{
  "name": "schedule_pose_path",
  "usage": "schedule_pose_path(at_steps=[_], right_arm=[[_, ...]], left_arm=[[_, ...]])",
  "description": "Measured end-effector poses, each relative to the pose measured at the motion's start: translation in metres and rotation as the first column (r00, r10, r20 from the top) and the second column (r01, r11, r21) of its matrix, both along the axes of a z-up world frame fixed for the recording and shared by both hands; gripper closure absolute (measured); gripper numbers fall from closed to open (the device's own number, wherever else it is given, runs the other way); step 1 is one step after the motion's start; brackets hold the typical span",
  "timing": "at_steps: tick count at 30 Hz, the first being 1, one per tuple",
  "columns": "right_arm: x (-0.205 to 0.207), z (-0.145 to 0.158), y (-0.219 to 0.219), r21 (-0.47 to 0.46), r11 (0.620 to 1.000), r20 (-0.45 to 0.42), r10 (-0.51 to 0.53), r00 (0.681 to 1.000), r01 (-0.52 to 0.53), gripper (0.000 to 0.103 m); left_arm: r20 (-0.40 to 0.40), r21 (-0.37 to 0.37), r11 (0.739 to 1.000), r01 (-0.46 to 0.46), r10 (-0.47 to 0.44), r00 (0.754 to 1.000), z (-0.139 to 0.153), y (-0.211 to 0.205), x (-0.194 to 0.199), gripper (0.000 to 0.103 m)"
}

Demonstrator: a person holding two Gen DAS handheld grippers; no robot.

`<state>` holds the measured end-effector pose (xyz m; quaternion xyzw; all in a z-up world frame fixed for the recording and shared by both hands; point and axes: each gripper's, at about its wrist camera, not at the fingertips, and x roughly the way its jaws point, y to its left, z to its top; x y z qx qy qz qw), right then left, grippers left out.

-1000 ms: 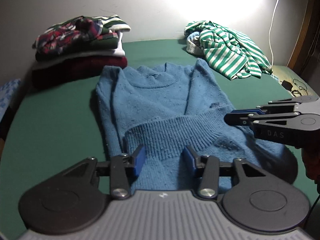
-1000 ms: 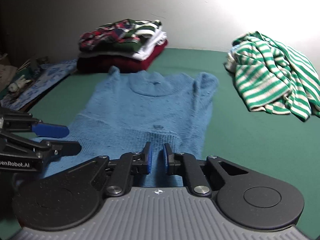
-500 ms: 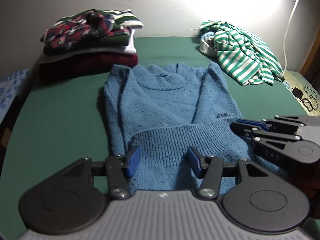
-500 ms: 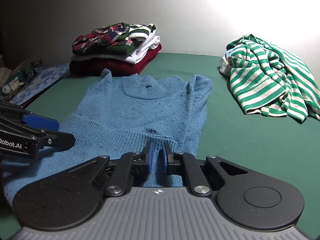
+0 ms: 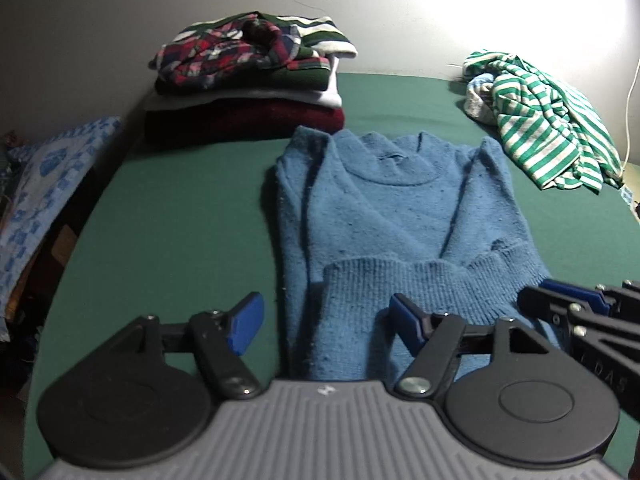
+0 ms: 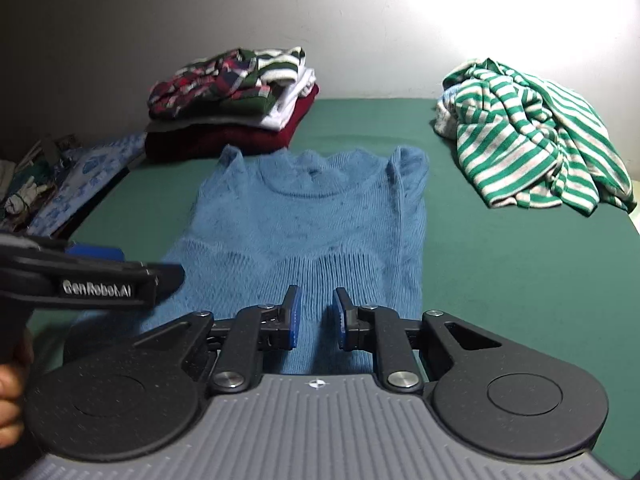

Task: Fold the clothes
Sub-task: 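Release the hem and withdraw both grippers from the folded sweater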

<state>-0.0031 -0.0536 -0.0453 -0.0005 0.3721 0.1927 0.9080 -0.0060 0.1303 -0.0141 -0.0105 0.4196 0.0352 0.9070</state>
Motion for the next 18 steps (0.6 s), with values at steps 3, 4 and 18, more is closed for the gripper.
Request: schedule_pose_path(at_steps=[3,4,18], right_arm=[[0.002,-0.004,0.001,-0.007,1.000,-0.014,0.012,1.000,-0.012,0.084],[0.003,-0.005,0.001,-0.010,1.000,-0.016,0.018,1.000,-0.018,0.083],[0.010,-0.022,-0.007,0.086,0.996,-0.005,-0.018,1.000,0.018,0.082]], left_arm=[[-0.004,0.002,1.000,-0.013,0.013,1.000,-0.001,0.005,0.002,0.029],[-0.006,0.004,1.000,-0.015,0.015,1.000,-0.002,0.006,0.003,0.029],[-0.024,0.041,0.999,-0.018,0.019,1.000,-0.018,0.009,0.012,0.016]])
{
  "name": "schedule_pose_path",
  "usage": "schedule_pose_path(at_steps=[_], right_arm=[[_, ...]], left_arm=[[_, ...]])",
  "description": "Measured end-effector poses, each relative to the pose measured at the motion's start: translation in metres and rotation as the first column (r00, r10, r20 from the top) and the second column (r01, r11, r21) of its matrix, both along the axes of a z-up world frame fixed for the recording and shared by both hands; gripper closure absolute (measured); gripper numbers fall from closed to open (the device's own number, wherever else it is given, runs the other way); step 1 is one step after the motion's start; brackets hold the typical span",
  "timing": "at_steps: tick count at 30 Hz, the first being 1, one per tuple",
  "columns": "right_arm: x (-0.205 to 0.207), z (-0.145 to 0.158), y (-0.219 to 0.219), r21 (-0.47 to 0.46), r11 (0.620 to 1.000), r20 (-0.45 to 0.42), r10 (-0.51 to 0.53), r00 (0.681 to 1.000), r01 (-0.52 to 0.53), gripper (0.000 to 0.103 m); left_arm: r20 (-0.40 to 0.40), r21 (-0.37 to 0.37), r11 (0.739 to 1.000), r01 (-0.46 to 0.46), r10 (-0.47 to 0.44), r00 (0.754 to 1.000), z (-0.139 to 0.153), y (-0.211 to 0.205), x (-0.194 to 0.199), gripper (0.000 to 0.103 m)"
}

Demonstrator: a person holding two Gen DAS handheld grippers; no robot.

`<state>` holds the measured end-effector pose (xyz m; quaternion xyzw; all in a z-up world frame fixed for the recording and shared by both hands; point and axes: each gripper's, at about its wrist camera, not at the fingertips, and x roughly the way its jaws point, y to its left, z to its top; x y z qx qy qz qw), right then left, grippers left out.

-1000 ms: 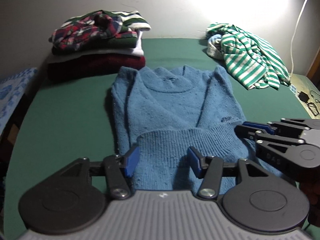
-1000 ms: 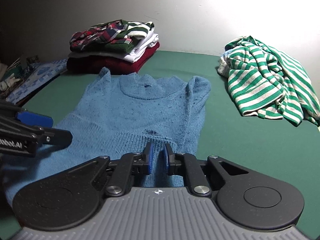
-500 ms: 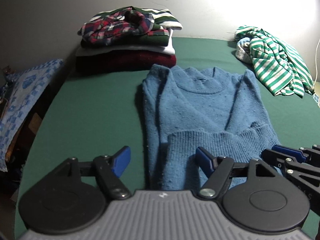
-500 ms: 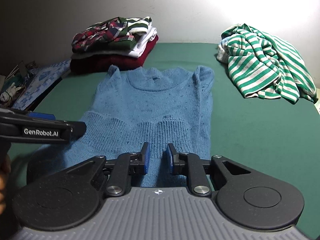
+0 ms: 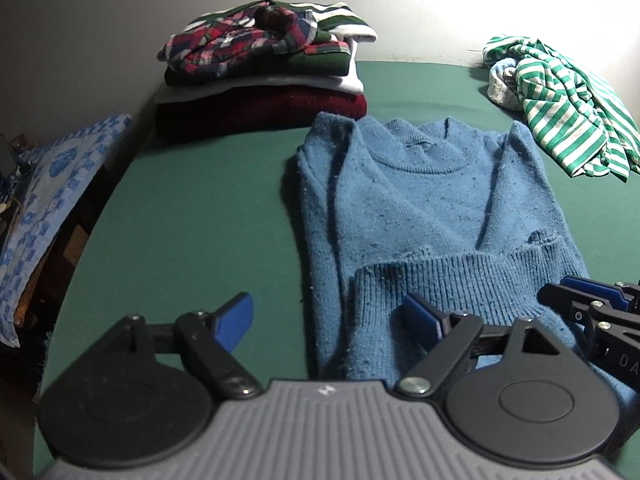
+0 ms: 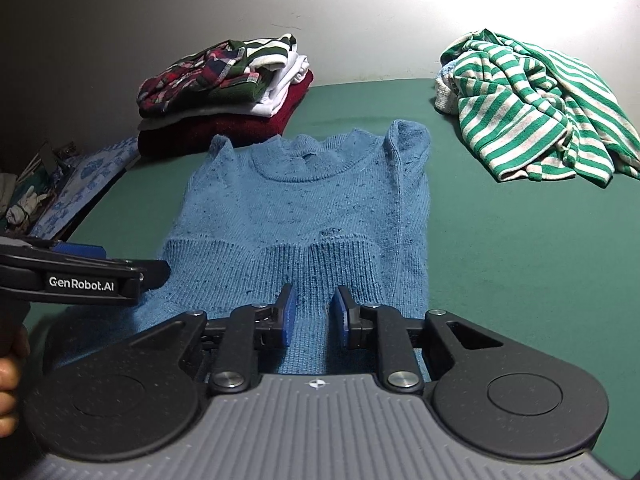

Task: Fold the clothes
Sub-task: 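Release the hem and withdraw both grippers from the folded sweater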

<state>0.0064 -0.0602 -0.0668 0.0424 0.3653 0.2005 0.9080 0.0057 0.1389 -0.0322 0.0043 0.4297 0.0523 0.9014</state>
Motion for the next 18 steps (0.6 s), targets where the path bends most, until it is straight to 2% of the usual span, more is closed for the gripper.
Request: schedule_pose_path(at_steps=[11,15,18], right_arm=[[0.002,-0.002,0.004,-0.015,1.000,0.028,-0.001,1.000,0.001,0.079],[-0.002,-0.002,0.008,-0.050,0.999,0.058,0.012,0.998,-0.009,0.078],[0.002,0.000,0.009,-0.065,0.998,0.045,0.021,0.999,-0.018,0.078]], left_arm=[[0.003,-0.004,1.000,0.013,-0.013,1.000,-0.006,0.009,0.008,0.002],[0.002,-0.070,0.998,0.007,-0.007,1.000,-0.008,0.019,0.012,0.001],[-0.007,-0.129,0.992,-0.005,0.004,1.000,-0.009,0.027,0.015,0.001]])
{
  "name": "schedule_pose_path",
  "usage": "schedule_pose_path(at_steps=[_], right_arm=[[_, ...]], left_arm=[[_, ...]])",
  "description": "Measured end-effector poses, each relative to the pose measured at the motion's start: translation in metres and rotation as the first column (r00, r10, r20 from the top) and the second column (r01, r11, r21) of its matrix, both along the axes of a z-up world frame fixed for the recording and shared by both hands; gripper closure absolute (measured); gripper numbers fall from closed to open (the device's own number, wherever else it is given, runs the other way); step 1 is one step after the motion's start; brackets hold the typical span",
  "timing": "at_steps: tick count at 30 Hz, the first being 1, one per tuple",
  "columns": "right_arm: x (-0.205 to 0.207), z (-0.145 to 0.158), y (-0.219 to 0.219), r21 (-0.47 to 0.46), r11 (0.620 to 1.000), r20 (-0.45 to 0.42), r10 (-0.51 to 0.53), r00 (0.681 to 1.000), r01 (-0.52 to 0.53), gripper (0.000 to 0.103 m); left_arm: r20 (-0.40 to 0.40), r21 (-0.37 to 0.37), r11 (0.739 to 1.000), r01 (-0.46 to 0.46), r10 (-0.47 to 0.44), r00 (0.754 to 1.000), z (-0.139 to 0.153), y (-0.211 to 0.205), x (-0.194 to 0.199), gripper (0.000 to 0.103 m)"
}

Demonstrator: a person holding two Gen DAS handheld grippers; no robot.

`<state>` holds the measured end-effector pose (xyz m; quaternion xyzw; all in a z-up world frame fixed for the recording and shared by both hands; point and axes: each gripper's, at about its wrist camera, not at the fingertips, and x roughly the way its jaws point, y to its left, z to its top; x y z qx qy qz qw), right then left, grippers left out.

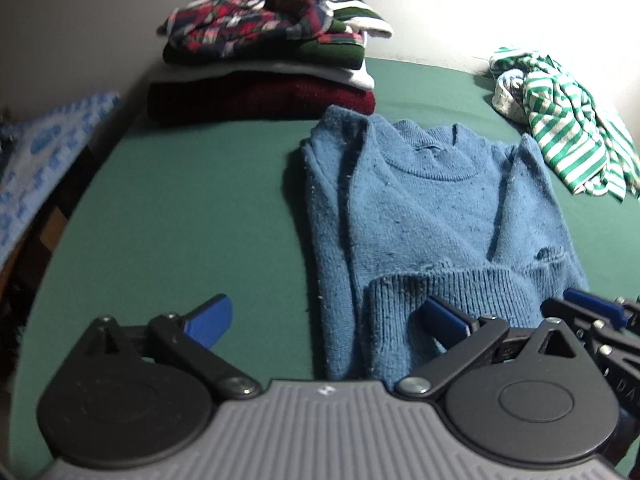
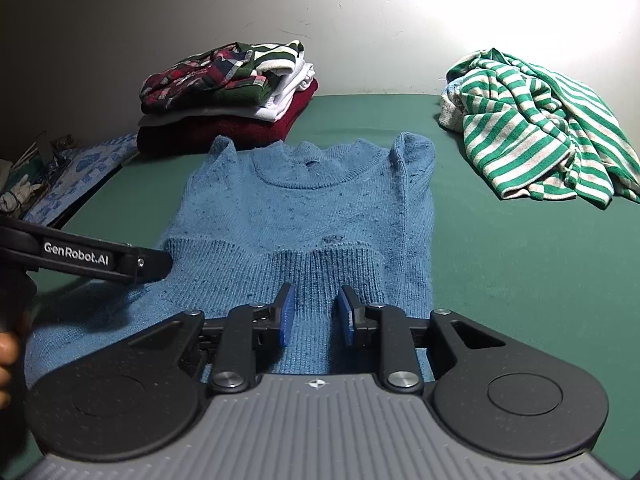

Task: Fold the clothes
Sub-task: 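Release the hem and withdraw both grippers from the folded sweater, then move both grippers over the folded blue sweater toward its collar end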

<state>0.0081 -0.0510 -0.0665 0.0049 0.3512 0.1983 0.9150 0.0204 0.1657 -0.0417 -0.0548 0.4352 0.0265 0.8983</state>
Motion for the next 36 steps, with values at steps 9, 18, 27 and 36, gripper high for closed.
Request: schedule_pose_path(at_steps=[9,18,27,36], right_arm=[[0.018,0.015,-0.006,0.035,0.999,-0.093,0.009,0.996,-0.006,0.075],[0.024,0.019,-0.042,0.048,0.993,-0.155,-0.097,0.983,0.105,0.067],[0.043,0.017,-0.052,0.071,0.990,-0.153,-0.108,0.982,0.120,0.058],[0.076,0.002,-0.040,-0.017,0.995,-0.156,-0.096,0.983,0.095,0.058]], left_arm=[[0.042,-0.055,0.998,0.013,-0.010,0.999,0.007,0.013,-0.001,0.003],[0.059,0.063,0.995,0.072,-0.076,0.995,0.009,0.012,-0.010,0.002],[0.049,0.066,0.993,0.100,-0.103,0.993,0.002,0.020,0.007,0.002],[0.021,0.050,0.994,0.092,-0.093,0.995,-0.011,0.023,0.039,0.001]])
